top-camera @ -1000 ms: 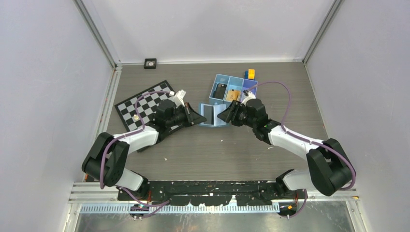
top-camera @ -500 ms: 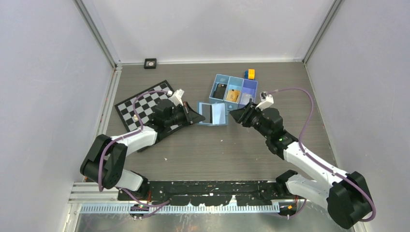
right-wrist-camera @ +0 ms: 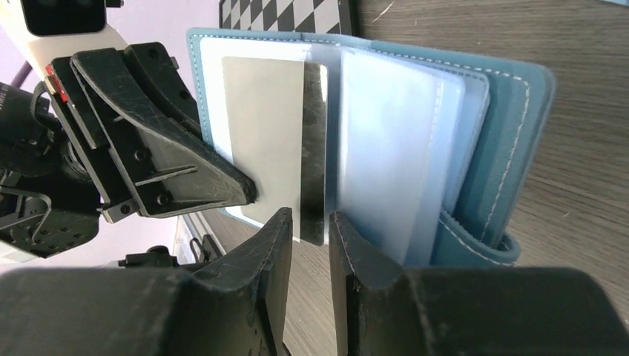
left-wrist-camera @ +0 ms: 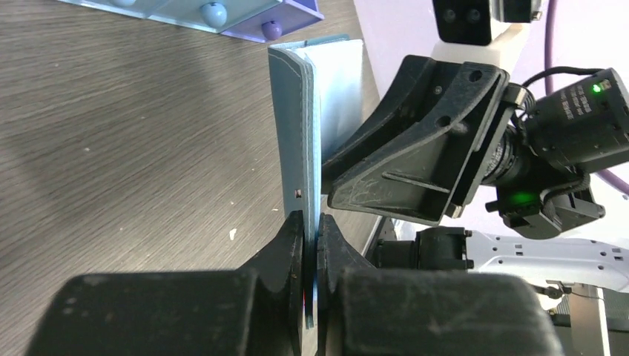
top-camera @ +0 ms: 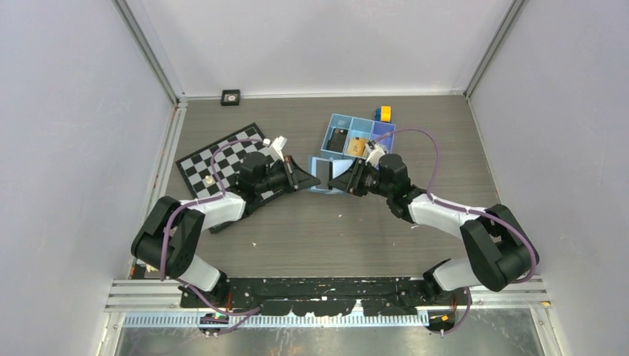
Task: Take the credit cards out of the card holder
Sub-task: Remove the credit card from the card holder.
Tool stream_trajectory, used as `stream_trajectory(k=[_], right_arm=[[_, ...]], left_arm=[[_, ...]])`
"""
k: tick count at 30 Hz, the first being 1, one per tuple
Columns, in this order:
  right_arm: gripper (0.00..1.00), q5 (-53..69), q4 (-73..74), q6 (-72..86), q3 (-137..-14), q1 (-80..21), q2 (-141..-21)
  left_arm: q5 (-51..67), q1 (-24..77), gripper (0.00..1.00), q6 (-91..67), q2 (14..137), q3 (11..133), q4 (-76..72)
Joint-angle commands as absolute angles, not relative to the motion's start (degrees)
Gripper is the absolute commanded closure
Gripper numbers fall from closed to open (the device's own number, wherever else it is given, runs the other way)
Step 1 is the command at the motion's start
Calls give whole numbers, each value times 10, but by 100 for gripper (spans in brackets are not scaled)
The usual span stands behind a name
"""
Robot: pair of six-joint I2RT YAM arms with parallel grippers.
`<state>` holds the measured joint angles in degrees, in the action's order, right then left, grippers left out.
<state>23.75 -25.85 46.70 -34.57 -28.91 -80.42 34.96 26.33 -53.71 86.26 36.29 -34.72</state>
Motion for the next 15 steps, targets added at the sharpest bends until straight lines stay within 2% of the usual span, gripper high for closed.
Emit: stream_trajectory(k=[1,6,15], right_arm=[[68,254,-275,488,-369,-269,-795],[61,291,-324,520,-359,-251,-812],[61,352,-472,584,-331,-246,-831]], left_arm=[[386,260,100,-561,863,366,-434],[401,259,100,-574,862,365,-457],[441,260,100,-634,903,367,-550]])
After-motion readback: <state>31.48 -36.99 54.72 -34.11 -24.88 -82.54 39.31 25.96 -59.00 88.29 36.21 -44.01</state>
